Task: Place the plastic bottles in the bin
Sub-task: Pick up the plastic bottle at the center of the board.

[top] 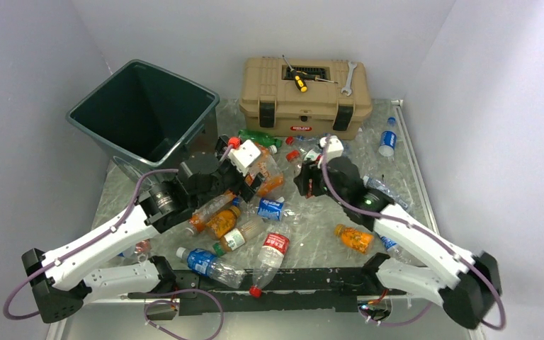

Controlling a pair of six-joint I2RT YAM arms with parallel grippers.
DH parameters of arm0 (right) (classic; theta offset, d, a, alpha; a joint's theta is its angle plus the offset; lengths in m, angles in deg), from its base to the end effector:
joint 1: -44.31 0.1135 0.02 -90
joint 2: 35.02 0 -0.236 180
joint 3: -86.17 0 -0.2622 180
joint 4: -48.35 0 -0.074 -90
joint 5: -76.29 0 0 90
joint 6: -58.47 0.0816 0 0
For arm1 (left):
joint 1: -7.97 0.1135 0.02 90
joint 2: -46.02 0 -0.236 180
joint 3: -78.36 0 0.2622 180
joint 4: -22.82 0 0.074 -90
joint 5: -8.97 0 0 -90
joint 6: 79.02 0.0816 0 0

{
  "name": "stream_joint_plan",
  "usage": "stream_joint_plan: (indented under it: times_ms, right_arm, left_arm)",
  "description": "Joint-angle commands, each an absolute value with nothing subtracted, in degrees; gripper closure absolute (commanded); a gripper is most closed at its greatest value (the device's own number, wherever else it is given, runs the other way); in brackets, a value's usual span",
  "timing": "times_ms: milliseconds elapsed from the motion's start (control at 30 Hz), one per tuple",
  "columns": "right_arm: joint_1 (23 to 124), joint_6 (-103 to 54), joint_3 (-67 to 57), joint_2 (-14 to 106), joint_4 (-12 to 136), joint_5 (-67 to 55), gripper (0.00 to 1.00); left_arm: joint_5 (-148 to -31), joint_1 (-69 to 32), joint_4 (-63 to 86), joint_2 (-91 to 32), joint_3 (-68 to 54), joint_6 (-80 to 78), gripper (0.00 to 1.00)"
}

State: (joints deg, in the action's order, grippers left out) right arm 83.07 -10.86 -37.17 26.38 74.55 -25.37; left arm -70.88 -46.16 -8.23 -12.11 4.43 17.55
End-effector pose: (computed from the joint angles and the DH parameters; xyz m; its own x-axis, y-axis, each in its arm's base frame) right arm 0.2445 0.1752 0.2199 -0.5438 0.0067 -0.8392 -0.3057 0.9297 0.2055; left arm 0.1854 -0.2319 0.3447 -0.0732 0.2935 -0.9531 0.7111 0.6855 0.1564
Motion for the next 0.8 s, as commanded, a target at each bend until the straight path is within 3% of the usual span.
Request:
stream_joint_plan:
  times_ms: [0,300,467,567,767]
  right_arm:
    - [83.84,-12.7,-40.72,14.34,72.68,-13.46,1.0]
    - [84.21,-8.84,-50.69,-5.41,58.43,1.49,1.0]
    - [84.21,-2.86,-58.92,-11.59,43.68,0.25,1.0]
    - [84.21,-0.55,-62.59,-11.78,34.32,0.58,1.0]
    - [84.21,3.77,-64.73,-7.57,21.4,1.36,1.0]
  left_arm:
    - [-73.05,-46.43,-3.92,-9.24,5.77,17.04,0.0]
    - [-77.82,-46.39,6.26,-2.98,9.81,11.68,0.0]
    - [-87.22,-46.4,3.17,-7.1,1.38,3.06,0.01]
    - [-89.05,-46.4,2.78,-10.56,-3.0,-4.41,0.0]
    - [-96.61,-46.36,15.55,-13.54,0.04,-14.08,0.0]
